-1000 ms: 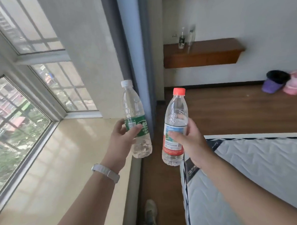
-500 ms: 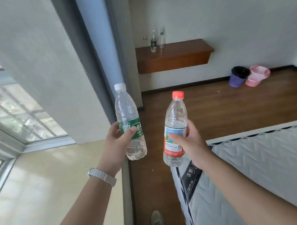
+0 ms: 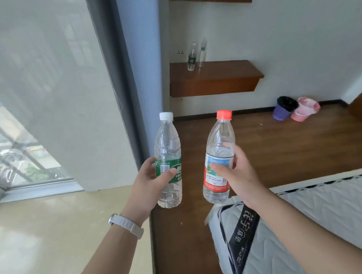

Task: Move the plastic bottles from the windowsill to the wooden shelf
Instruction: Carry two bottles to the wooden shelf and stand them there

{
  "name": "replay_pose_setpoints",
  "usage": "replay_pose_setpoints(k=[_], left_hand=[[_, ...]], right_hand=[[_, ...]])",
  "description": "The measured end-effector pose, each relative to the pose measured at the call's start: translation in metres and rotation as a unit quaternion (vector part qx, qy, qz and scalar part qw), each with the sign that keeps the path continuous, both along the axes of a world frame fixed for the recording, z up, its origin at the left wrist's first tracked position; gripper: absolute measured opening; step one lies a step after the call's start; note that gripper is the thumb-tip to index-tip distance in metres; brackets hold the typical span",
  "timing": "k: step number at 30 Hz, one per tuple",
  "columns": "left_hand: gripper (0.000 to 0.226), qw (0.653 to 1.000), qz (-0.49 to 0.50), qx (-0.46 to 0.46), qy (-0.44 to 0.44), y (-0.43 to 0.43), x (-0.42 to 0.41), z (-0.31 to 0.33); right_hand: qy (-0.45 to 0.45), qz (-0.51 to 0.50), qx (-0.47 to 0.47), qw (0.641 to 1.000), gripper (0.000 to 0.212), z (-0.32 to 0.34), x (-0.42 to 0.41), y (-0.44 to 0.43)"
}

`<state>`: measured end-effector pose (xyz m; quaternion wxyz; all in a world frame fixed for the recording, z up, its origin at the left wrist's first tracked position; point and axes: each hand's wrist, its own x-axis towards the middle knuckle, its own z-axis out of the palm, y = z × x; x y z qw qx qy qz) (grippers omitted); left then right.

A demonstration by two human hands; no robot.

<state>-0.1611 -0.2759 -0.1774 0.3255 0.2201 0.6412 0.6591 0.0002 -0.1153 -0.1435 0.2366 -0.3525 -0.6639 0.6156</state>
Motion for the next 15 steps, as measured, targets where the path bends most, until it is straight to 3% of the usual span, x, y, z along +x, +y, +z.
replay_pose_setpoints(k=[15], left_hand=[[0.039,0.999,-0.023,-0.046,0.013,0.1,-0.047,-0.015]], right_hand=[[0.005,-0.042,-0.026,0.999,0.053,-0.032,-0.04,0.096]])
